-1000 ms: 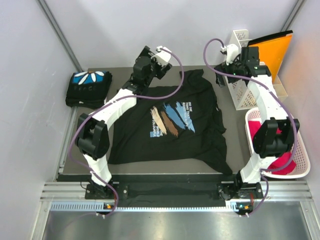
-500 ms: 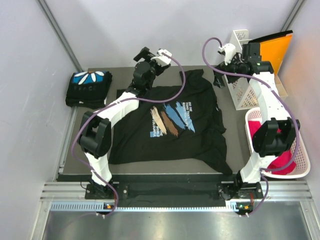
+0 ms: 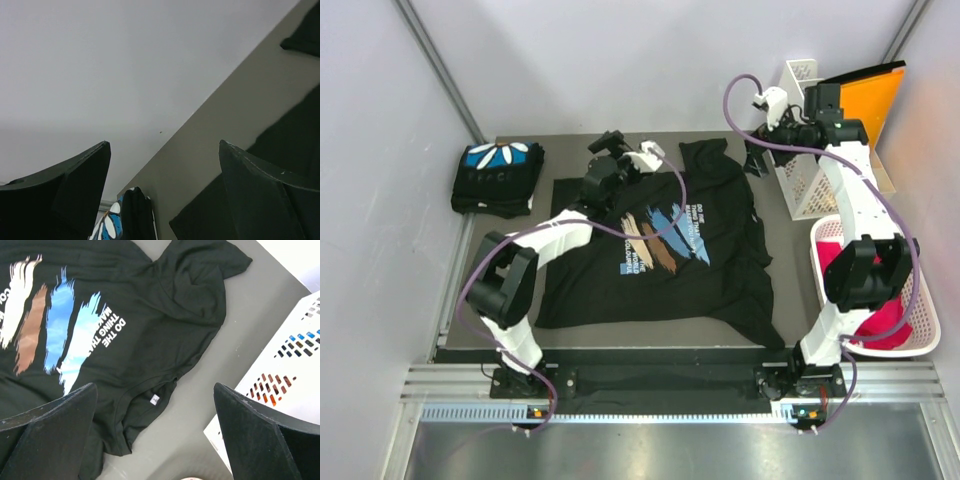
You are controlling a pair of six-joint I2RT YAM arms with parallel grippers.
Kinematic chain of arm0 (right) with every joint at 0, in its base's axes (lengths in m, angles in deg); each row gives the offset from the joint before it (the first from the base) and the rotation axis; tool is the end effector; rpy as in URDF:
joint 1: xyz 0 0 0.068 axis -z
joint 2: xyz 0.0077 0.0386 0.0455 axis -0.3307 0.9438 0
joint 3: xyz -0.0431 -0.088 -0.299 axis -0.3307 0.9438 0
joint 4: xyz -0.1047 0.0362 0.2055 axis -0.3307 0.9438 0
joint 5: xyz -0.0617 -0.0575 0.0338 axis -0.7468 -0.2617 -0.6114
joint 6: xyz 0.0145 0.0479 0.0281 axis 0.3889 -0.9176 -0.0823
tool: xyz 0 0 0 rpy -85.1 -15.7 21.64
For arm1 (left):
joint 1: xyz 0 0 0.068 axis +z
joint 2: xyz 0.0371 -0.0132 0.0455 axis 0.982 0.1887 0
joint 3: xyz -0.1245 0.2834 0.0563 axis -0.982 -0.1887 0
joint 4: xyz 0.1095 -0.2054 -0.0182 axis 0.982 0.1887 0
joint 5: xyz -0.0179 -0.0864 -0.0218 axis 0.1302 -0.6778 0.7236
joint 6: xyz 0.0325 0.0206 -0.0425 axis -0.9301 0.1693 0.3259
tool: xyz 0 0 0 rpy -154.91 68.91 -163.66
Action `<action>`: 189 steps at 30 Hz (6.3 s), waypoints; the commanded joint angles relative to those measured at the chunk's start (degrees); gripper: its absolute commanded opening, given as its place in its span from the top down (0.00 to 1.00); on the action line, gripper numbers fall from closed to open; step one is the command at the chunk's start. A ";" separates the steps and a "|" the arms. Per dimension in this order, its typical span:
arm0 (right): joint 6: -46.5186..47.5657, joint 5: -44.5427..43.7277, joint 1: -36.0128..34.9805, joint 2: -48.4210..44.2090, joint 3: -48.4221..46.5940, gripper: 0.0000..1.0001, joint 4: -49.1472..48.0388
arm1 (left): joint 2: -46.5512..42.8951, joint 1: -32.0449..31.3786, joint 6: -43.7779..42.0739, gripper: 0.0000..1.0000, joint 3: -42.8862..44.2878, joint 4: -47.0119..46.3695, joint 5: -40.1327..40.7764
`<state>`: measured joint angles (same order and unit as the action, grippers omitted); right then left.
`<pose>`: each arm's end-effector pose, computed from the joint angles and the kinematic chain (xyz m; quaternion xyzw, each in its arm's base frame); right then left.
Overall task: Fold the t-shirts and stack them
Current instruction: Flatten the tshirt out
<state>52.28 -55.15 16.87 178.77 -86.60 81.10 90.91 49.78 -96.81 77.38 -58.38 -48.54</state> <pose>0.3674 0.0353 0.4146 -0.3424 0.8340 0.1364 0.4107 0.3589 -0.1910 0.3470 0.3669 0.5959 0.1917 0.6882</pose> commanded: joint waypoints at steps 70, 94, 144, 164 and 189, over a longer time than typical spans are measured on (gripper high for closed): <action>-14.64 -2.43 1.56 25.35 -14.60 1.00 -22.42 | 3.12 8.42 22.51 0.75 23.83 52.60 -6.16; -28.43 3.89 2.00 36.52 -19.43 0.94 -27.16 | 0.31 7.99 8.53 0.25 27.89 50.59 0.69; -18.34 -25.80 -3.19 42.23 -17.77 1.00 -22.86 | 6.81 11.06 2.29 0.33 16.37 35.55 -3.26; -14.20 -36.71 -3.89 42.50 -19.61 1.00 -15.58 | 4.00 11.68 3.16 0.33 13.29 35.55 -1.76; -13.06 -35.83 -3.89 37.57 -13.89 1.00 -8.44 | 2.68 11.68 4.39 0.33 12.67 33.53 -1.94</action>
<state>39.03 -90.36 13.05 218.05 -102.09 66.04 97.66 61.15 -93.75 90.28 -20.53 -50.40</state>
